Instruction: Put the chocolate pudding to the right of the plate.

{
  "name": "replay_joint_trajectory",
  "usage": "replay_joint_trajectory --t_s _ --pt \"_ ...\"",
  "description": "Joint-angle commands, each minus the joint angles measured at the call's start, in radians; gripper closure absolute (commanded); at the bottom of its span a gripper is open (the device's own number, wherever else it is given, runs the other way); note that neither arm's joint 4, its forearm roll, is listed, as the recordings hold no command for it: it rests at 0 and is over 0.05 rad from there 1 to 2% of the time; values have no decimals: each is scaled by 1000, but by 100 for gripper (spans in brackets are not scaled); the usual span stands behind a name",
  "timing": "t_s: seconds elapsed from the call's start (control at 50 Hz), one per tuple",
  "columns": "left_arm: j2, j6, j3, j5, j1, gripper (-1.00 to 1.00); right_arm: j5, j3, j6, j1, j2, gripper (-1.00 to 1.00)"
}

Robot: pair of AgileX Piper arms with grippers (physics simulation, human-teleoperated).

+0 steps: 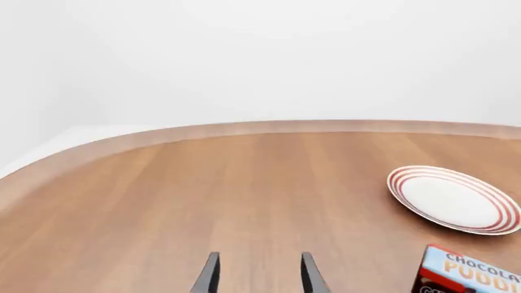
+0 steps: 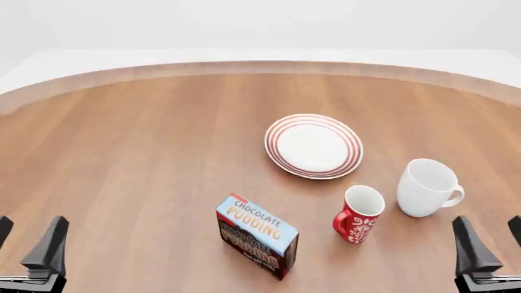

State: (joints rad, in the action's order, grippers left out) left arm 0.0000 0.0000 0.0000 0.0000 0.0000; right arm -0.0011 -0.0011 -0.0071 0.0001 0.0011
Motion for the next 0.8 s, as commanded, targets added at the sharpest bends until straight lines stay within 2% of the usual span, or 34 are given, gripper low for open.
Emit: replay_joint_trajectory --t_s 0.02,0.12,0.22,0.24,0.26,0.3,0.34,0.4,0.42,0.44,0.5,0.56,0.6,0.62,0.66,0.7,0.72,0.8 --pt "0 0 0 0 0 -100 -3 -1 -12 -8 6 -100" --pt "0 0 0 0 0 -100 22 0 7 3 5 -100" --pt "0 0 0 0 0 -100 32 0 1 3 1 -100" --pt "0 0 0 0 0 -100 42 -1 65 -18 9 -100" --pt "0 0 0 0 0 -100 32 -4 90 -37 19 -100" --pt "0 0 0 0 0 -100 34 -19 87 -63 31 -100" --pt "0 0 0 0 0 -100 43 -56 59 -73 43 -100" --pt "0 0 0 0 0 -100 115 -174 14 -74 51 -100" --pt "0 0 0 0 0 -100 123 -259 -4 -57 100 -100" --pt "0 0 0 0 0 -100 120 -333 0 -40 182 -100" --pt "0 0 0 0 0 -100 134 -432 -18 -25 268 -100" --pt "0 0 0 0 0 -100 111 -505 -24 -17 384 -100" --pt "0 0 0 0 0 -100 98 -529 -68 -4 421 -100" --pt "0 0 0 0 0 -100 107 -560 -53 13 453 -100" --pt "0 0 0 0 0 -100 119 -600 -99 38 479 -100" --pt "0 0 0 0 0 -100 133 -643 -89 45 507 -100" --pt "0 0 0 0 0 -100 146 -673 -111 66 516 -100" --pt "0 0 0 0 0 -100 207 -756 -131 108 536 -100"
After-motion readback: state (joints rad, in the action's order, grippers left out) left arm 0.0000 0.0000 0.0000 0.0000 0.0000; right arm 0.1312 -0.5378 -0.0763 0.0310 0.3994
